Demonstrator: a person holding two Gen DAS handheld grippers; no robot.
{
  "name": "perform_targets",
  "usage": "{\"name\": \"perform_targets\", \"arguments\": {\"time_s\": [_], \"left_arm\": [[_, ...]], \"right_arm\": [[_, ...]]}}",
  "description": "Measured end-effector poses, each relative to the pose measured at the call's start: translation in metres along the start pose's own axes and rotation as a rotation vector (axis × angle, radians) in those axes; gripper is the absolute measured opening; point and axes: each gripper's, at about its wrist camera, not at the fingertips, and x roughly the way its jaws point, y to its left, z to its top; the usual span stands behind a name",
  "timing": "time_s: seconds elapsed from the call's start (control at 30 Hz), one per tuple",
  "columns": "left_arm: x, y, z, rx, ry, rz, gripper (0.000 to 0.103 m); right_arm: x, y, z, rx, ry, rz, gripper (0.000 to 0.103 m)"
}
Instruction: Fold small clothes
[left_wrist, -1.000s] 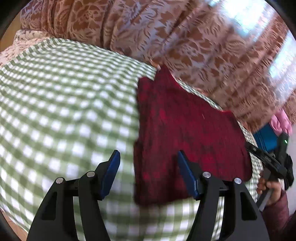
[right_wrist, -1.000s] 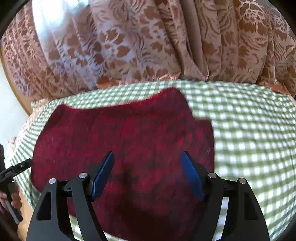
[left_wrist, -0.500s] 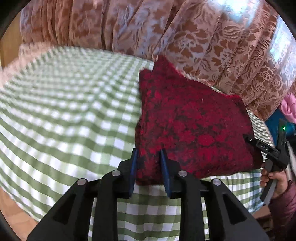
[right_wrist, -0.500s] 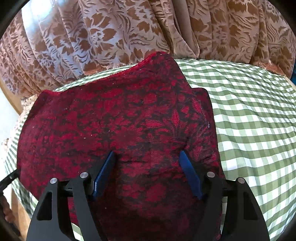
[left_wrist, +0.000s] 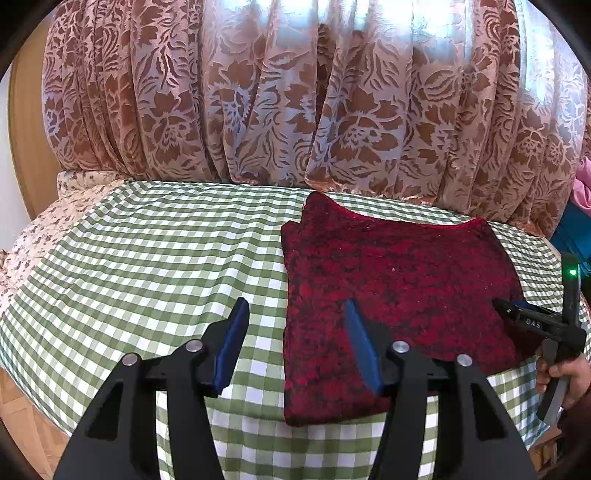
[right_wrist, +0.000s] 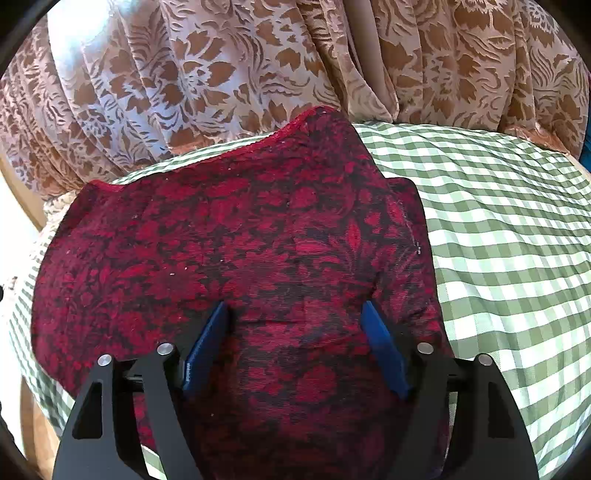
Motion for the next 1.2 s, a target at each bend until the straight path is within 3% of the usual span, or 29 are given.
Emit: {"name": "perform_targets", "arguments": {"time_s": [0.33,0.43,0.53,0.67,0.9,0.93,1.07,1.2], "left_arm": [[0.039,0.008,0.014,-0.043,0.084,-0.004,0.054],[0.053,0.021,0.021,-0.109,0.109,-0.044,0.055],[0.066,0.034,0.032,-0.182,0.116,-0.108,0.068],[0.085,0.042,0.049,-0.223,0.123,-0.157,0.067],[0.141,0.038,0.075,-0.268,0.245,-0.258,0.061],[0.147,0.038,0.077,-0.283,0.256,-0.258,0.057],[0.172,0.032,0.087,-0.316,0.280,-0.245,0.016],[0.193,0.015,0.078,-0.226,0.287,-0.093,0.014]], "right_arm": [[0.001,0.004,-0.009,-0.034,-0.051,0.022,0.087],[0.000,0.004,-0.009,-0.032,-0.057,0.024,0.087],[0.000,0.004,-0.011,-0.043,-0.070,0.025,0.087],[0.000,0.005,-0.012,-0.045,-0.084,0.022,0.088],[0.000,0.006,-0.013,-0.048,-0.091,0.020,0.088],[0.000,0.006,-0.013,-0.048,-0.091,0.019,0.088],[0.000,0.006,-0.013,-0.049,-0.094,0.019,0.088],[0.000,0.007,-0.015,-0.050,-0.104,0.016,0.088]]}}
